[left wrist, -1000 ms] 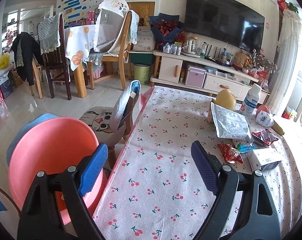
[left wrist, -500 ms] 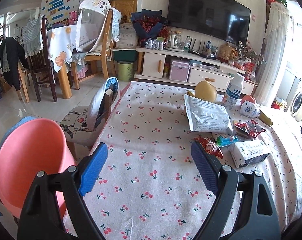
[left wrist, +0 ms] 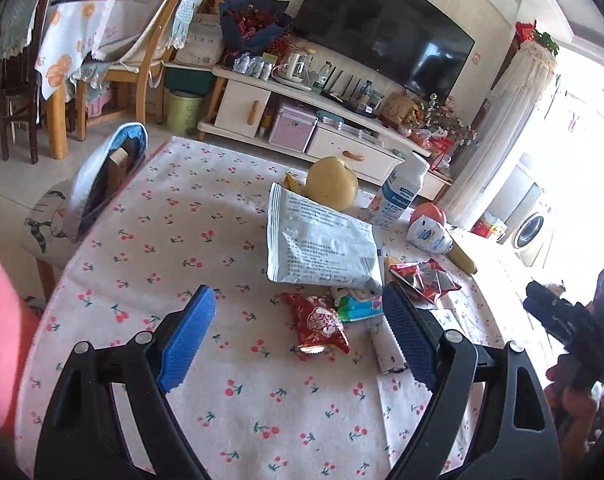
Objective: Collect trash
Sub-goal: 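Grasp the white paper sachet with the left gripper while the right gripper grasps the red chip bag, then lift the sachet and red chip bag and carry both toward the pink bucket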
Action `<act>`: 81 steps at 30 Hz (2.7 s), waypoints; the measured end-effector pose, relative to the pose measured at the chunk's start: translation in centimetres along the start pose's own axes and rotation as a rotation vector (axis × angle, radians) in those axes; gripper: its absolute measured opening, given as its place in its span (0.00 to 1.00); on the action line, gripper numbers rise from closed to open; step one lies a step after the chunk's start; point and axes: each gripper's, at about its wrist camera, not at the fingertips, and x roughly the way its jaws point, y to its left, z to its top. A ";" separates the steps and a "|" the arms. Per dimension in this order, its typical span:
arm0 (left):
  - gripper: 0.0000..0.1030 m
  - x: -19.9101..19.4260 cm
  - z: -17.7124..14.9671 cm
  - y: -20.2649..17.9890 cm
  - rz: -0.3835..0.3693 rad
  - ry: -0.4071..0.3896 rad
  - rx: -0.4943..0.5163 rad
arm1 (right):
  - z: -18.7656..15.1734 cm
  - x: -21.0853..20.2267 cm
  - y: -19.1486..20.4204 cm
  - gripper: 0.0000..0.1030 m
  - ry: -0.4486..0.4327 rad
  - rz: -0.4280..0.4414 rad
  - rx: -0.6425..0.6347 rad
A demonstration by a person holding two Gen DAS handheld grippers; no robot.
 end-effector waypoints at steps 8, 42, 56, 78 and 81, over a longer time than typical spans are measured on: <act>0.83 6.1 2.6 1.6 -0.060 0.028 -0.118 | 0.5 6.4 -1.1 0.91 0.118 0.008 -0.044; 0.14 8.8 1.7 -0.4 -0.144 0.063 -0.151 | 1.4 13.4 -1.1 0.27 0.208 0.144 -0.010; 0.08 5.5 1.4 0.8 -0.133 0.006 -0.207 | 2.0 9.2 1.1 0.22 0.095 0.155 -0.105; 0.08 -2.8 -2.1 2.9 -0.075 -0.047 -0.231 | -0.7 3.1 9.0 0.21 0.023 0.206 -0.313; 0.08 -3.5 -2.9 3.1 -0.078 -0.038 -0.232 | -1.5 2.7 9.9 0.21 0.031 0.206 -0.331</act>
